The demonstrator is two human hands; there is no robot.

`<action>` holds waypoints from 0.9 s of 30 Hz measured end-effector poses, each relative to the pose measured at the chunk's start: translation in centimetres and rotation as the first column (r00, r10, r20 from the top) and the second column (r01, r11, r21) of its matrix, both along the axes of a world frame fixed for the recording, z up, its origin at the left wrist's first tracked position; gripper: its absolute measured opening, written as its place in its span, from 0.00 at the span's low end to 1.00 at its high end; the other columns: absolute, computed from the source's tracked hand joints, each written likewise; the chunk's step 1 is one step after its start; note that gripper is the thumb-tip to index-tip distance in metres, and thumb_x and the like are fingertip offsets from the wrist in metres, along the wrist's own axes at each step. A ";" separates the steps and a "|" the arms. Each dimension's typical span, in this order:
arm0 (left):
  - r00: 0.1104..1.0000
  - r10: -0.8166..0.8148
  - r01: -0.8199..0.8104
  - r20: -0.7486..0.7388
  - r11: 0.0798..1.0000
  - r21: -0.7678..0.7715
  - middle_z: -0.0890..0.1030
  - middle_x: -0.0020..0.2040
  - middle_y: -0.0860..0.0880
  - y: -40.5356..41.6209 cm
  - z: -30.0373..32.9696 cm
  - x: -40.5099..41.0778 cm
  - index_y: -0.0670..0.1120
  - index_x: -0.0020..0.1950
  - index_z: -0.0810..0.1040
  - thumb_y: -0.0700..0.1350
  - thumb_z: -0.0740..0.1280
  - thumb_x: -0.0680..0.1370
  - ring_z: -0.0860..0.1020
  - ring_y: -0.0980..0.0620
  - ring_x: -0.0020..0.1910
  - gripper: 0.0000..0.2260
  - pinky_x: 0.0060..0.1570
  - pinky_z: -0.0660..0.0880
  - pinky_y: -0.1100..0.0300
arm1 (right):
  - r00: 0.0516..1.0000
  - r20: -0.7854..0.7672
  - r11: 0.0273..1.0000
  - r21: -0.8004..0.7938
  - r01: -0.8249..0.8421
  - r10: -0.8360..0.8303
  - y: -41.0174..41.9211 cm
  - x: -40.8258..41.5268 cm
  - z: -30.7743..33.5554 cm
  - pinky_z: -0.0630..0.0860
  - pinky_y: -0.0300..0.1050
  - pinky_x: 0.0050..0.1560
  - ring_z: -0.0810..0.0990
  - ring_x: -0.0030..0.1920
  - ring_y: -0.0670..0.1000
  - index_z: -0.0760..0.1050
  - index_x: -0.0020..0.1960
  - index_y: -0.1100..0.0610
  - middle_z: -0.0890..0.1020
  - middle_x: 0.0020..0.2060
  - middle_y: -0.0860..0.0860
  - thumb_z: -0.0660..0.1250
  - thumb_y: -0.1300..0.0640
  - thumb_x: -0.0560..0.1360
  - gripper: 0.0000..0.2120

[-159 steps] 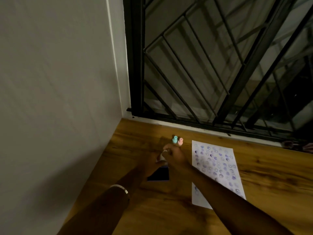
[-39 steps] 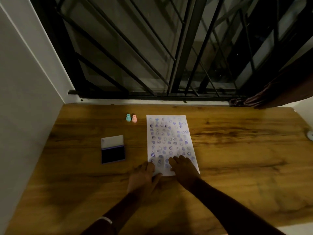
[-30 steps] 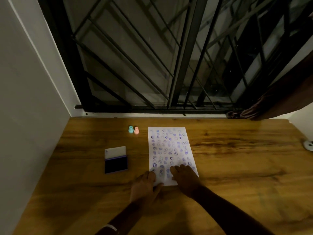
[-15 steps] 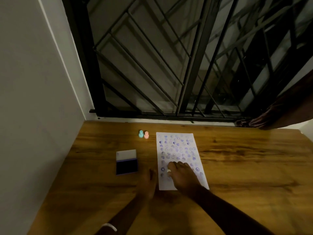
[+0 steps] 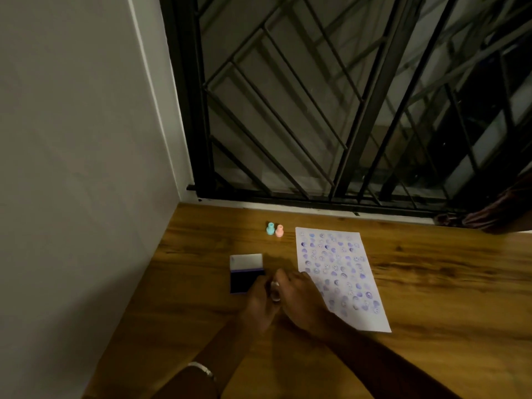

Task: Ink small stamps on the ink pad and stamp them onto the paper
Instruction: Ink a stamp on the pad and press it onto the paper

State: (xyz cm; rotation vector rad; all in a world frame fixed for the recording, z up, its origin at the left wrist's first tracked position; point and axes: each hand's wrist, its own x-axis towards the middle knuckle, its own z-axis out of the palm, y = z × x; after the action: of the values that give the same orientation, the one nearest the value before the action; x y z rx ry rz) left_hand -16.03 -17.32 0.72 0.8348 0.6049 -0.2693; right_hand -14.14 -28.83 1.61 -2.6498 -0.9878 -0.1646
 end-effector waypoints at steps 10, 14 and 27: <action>0.991 0.102 -0.111 -0.087 0.989 -0.099 0.85 0.50 0.42 1.9 -0.1 2.3 0.43 0.58 0.78 0.57 0.58 0.79 0.80 0.45 0.53 0.21 0.46 0.76 0.51 | 0.999 0.012 0.998 0.039 -0.053 0.053 2.1 1.0 -0.1 0.73 0.43 0.56 0.79 0.53 0.51 0.71 0.56 0.55 0.81 0.52 0.53 0.67 0.60 0.73 0.13; 0.992 0.093 -0.107 -0.084 0.977 -0.187 0.76 0.63 0.40 1.8 0.2 2.2 0.45 0.66 0.72 0.59 0.61 0.77 0.74 0.44 0.63 0.24 0.58 0.73 0.49 | 0.998 -0.008 0.998 0.003 -0.062 0.062 2.3 1.1 -0.6 0.73 0.44 0.59 0.78 0.56 0.52 0.70 0.61 0.57 0.79 0.56 0.54 0.67 0.60 0.73 0.17; 0.997 -0.015 0.025 -0.081 0.992 0.122 0.76 0.64 0.42 2.2 0.1 5.2 0.51 0.58 0.79 0.64 0.57 0.77 0.75 0.44 0.60 0.22 0.58 0.73 0.48 | 0.999 -0.036 0.987 -0.155 -0.037 0.032 2.7 3.1 -0.7 0.73 0.51 0.60 0.76 0.58 0.55 0.64 0.70 0.55 0.74 0.64 0.55 0.66 0.50 0.76 0.25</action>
State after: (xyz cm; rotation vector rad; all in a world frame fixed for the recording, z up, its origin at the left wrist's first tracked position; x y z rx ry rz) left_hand -10.82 -15.14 0.87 0.9530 0.6932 -0.2864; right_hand -11.09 -26.14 0.93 -2.7631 -1.0758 -0.0357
